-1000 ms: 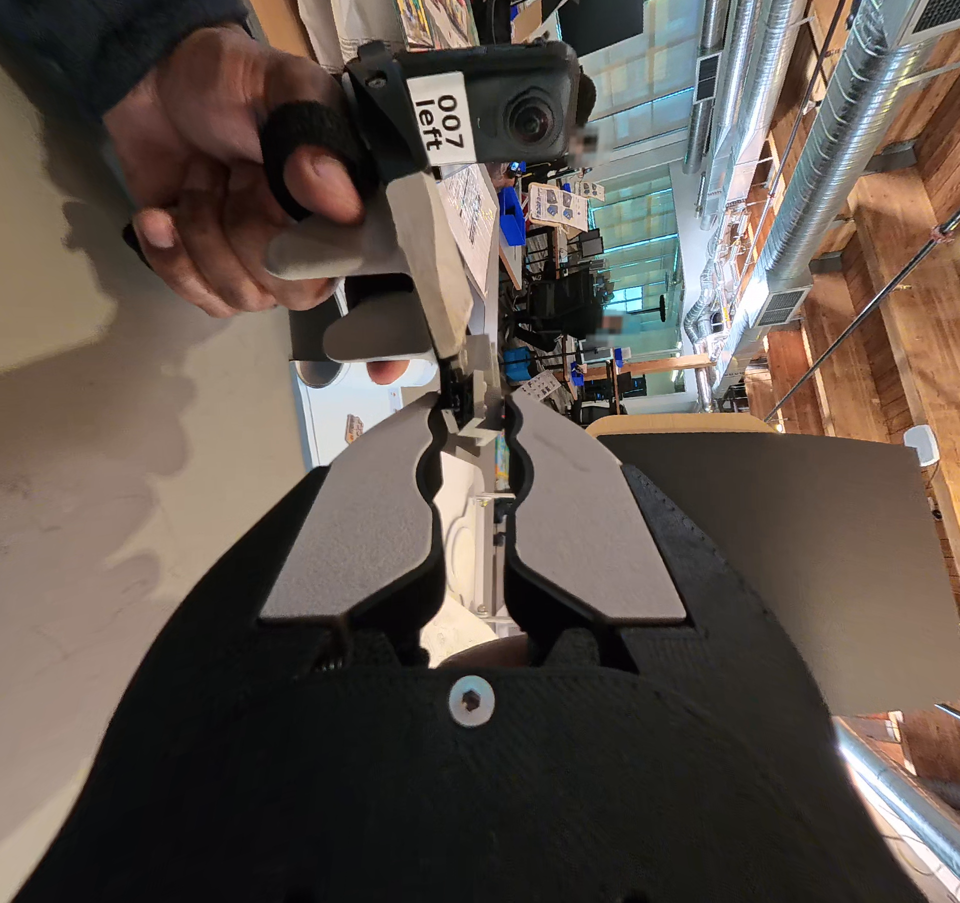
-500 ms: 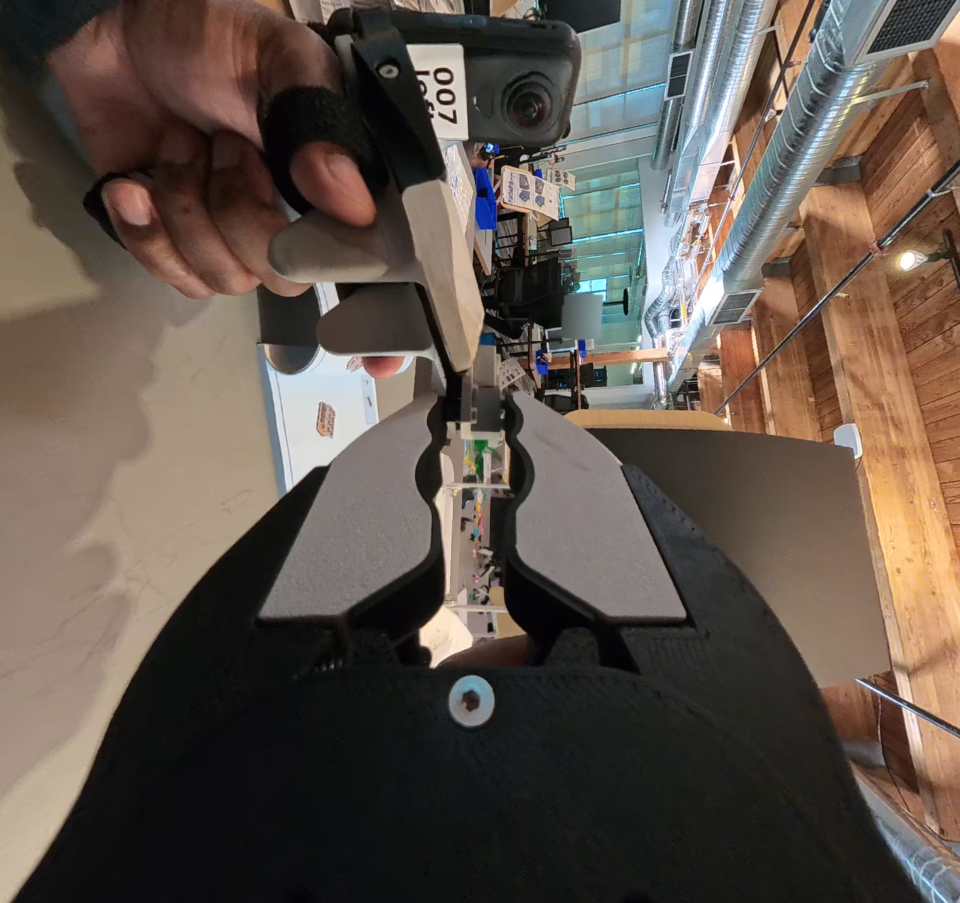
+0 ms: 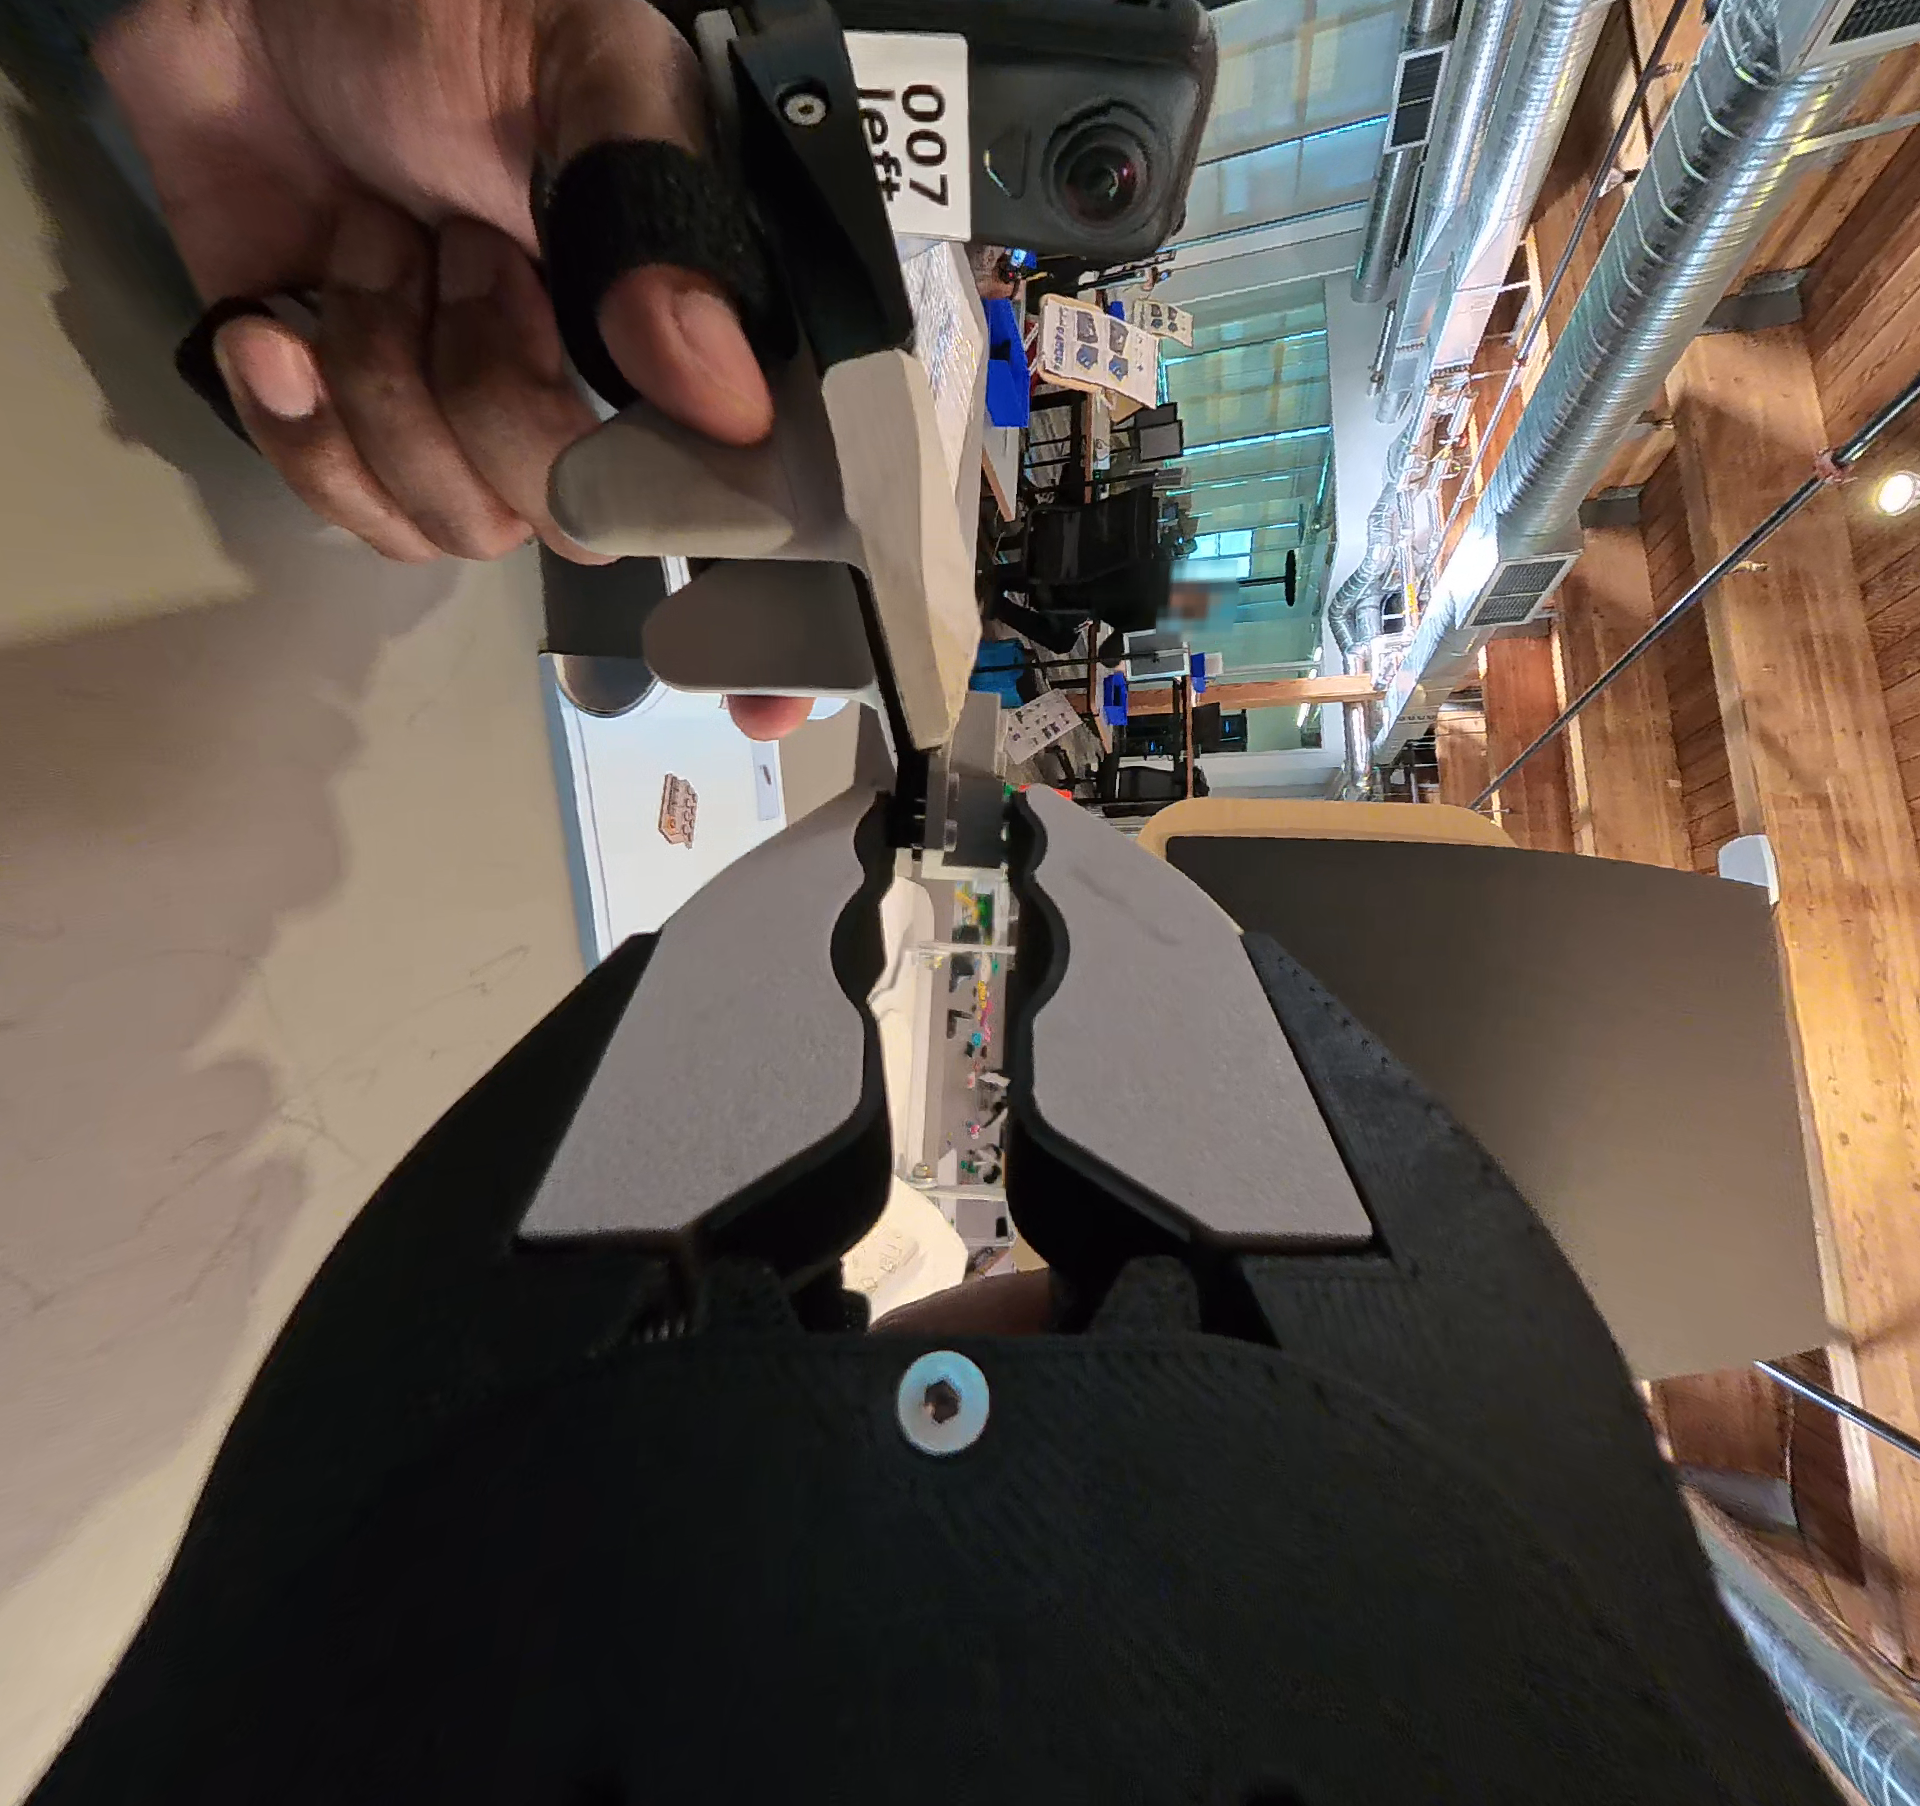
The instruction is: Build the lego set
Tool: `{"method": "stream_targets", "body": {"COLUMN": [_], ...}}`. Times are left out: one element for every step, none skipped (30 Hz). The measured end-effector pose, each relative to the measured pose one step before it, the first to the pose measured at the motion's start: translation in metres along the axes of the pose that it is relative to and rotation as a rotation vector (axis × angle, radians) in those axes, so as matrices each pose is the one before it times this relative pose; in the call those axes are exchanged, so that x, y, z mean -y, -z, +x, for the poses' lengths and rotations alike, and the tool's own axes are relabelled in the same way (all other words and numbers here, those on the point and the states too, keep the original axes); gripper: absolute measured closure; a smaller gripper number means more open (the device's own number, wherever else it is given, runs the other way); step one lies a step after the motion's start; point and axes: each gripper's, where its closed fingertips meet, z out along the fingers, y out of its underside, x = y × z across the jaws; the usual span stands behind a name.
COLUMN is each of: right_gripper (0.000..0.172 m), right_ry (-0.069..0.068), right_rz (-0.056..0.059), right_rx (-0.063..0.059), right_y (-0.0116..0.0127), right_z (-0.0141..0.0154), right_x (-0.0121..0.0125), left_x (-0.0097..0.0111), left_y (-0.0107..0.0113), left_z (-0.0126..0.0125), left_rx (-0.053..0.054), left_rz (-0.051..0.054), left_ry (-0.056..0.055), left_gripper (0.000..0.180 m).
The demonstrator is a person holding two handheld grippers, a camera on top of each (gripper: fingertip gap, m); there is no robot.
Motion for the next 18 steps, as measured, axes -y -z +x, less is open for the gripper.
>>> {"method": "stream_targets", "body": {"right_gripper": [0.151, 0.151, 0.152, 0.152, 0.152, 0.152, 0.152, 0.152, 0.152, 0.152, 0.152, 0.152, 0.152, 0.152, 0.152, 0.152, 0.152, 0.152], "right_ry": [0.0037, 0.0023, -0.0012, -0.0007, 0.0029, 0.004, 0.0009, 0.003, 0.0052, 0.0006, 0.0019, 0.0025, -0.0008, -0.0023, -0.0011, 0.0022, -0.0021, -0.0063], "right_rz": [-0.003, -0.0012, -0.0001, -0.0012, 0.0, 0.0003, -0.0018, -0.0014, 0.003, 0.0023, -0.0005, 0.0008, 0.0019, 0.0014, -0.0015, -0.0036, -0.0027, -0.0014], "right_rx": [0.001, -0.0011, -0.0006, 0.0016, 0.0001, -0.0028, -0.0015, -0.0026, -0.0069, -0.0015, 0.0035, 0.0022, 0.0025, 0.0039, 0.0034, -0.0003, 0.0006, 0.0059], "right_y": [-0.00006, -0.00004, -0.00005, -0.00015, 0.0, -0.0001, -0.00026, -0.00042, -0.00016, -0.00016, -0.00016, 0.00009, 0.00003, 0.00005, -0.00013, -0.00043, -0.0006, -0.0003], "right_z": [0.00019, 0.00035, 0.00044, 0.00016, 0.00014, 0.00037, 0.00023, 0.00023, 0.00061, 0.00012, -0.00057, -0.00052, -0.00046, -0.00051, -0.00051, -0.00035, -0.00016, -0.00053], "right_x": [-0.00028, -0.00021, -0.00009, -0.00041, -0.00023, -0.00001, -0.00011, 0.00002, 0.00054, 0.00038, -0.00017, -0.00016, -0.00016, -0.00037, -0.00054, -0.00058, -0.00017, 0.00013], "left_x": [-0.00005, 0.0001, 0.00067, -0.00018, -0.00024, -0.00017, 0.00045, -0.00011, 0.00056, 0.00076, -0.00044, -0.0006, -0.00045, -0.00047, -0.00052, -0.00048, 0.00016, -0.00002], "left_y": [-0.00019, -0.0001, 0.00001, -0.00014, -0.00012, -0.00001, 0.00004, 0.00019, 0.0003, 0.00027, 0.0002, 0.0, -0.0002, -0.00024, -0.00024, -0.00009, 0.00021, 0.00033], "left_z": [-0.00029, -0.00021, 0.00008, -0.00026, -0.00031, -0.00008, -0.00012, -0.00046, -0.00009, 0.00038, -0.00038, -0.0003, -0.00023, -0.00025, -0.00037, -0.0008, -0.00068, -0.00037], "left_rx": [0.0008, -0.0004, -0.0026, 0.001, 0.0017, 0.0005, 0.0002, 0.0008, -0.0021, -0.0014, 0.0019, -0.0005, 0.0004, 0.0019, 0.0021, 0.0035, 0.0011, 0.0004], "left_rz": [0.0017, 0.0028, 0.0051, 0.0006, -0.0013, -0.001, 0.003, 0.0011, 0.0035, 0.0049, -0.0028, -0.0046, -0.0015, -0.0026, -0.0031, -0.0023, 0.0021, -0.0006], "left_ry": [0.0008, 0.0023, 0.0048, 0.0029, -0.0009, -0.0006, 0.0017, 0.0035, 0.0042, -0.0017, -0.0003, 0.0038, 0.001, 0.0008, 0.0009, 0.005, 0.0044, 0.0018], "left_gripper": [0.164, 0.164, 0.164, 0.164, 0.164, 0.164, 0.164, 0.164, 0.164, 0.164, 0.164, 0.164, 0.164, 0.164, 0.164, 0.164, 0.164, 0.164]}}
